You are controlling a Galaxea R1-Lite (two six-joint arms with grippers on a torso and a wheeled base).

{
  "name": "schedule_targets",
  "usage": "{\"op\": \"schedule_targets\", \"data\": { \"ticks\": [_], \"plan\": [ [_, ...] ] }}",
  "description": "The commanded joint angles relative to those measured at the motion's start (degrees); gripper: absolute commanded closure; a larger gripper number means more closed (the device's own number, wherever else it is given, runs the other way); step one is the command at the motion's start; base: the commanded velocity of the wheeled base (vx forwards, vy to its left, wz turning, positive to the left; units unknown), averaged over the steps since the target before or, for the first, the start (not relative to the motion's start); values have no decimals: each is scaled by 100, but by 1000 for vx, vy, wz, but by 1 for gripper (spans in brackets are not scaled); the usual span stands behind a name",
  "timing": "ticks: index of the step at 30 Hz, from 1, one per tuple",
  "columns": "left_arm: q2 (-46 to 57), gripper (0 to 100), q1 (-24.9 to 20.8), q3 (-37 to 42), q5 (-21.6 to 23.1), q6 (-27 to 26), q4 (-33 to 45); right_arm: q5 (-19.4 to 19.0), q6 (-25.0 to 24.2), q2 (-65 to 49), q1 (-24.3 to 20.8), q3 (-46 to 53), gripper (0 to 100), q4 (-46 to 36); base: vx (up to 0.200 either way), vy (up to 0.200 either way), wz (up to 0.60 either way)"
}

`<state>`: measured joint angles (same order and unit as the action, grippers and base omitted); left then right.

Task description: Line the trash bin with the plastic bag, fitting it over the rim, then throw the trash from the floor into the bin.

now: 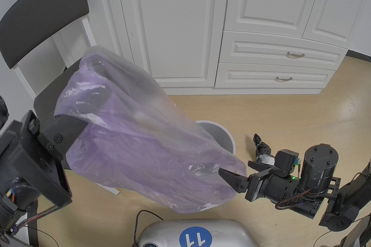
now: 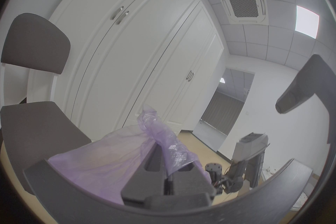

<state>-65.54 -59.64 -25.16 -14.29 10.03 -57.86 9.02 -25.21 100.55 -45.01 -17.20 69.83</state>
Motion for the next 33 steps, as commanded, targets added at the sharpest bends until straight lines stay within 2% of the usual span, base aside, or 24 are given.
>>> {"op": "schedule_targets", "data": {
  "ticks": [1, 6, 8, 14, 17, 21, 22, 25, 26, 28, 33],
  "plan": [
    [23, 100, -22, -6, 5, 7, -191, 21, -28, 501, 62, 85, 0, 233, 0, 0, 0],
    [129, 100, -48, 64, 339, 16, -446, -32, -142, 545, 168, 94, 0, 339, 0, 0, 0],
    [278, 100, -48, 205, 717, 60, -490, -164, -432, 545, 203, 50, 0, 339, 0, 0, 0],
    [480, 100, -48, 354, 1104, 95, -727, -902, -1083, 474, 352, 77, 0, 391, 0, 0, 0],
    [480, 100, -39, 398, 1165, 183, -929, -1060, -1179, 474, 370, 156, 0, 514, 0, 0, 0],
    [480, 100, -39, 398, 1174, 245, -1026, -1087, -1188, 527, 370, 235, 0, 699, 0, 0, 0],
    [480, 100, -39, 398, 1174, 262, -1061, -1148, -1197, 571, 370, 358, 0, 1042, 0, 0, 0],
    [480, 100, -39, 407, 1174, 262, -1061, -1192, -1232, 606, 361, 428, 0, 1191, 0, 0, 0],
    [454, 100, -48, 433, 1191, 306, -1061, -1368, -1267, 659, 361, 639, 0, 1692, 0, 0, 0],
    [428, 100, -48, 433, 1235, 368, -1061, -1447, -1267, 756, 361, 788, 0, 2017, 0, 0, 0],
    [445, 100, -39, 424, 1262, 456, -1070, -1482, -1267, 932, 344, 911, 0, 2017, 0, 0, 0]
  ]
}}
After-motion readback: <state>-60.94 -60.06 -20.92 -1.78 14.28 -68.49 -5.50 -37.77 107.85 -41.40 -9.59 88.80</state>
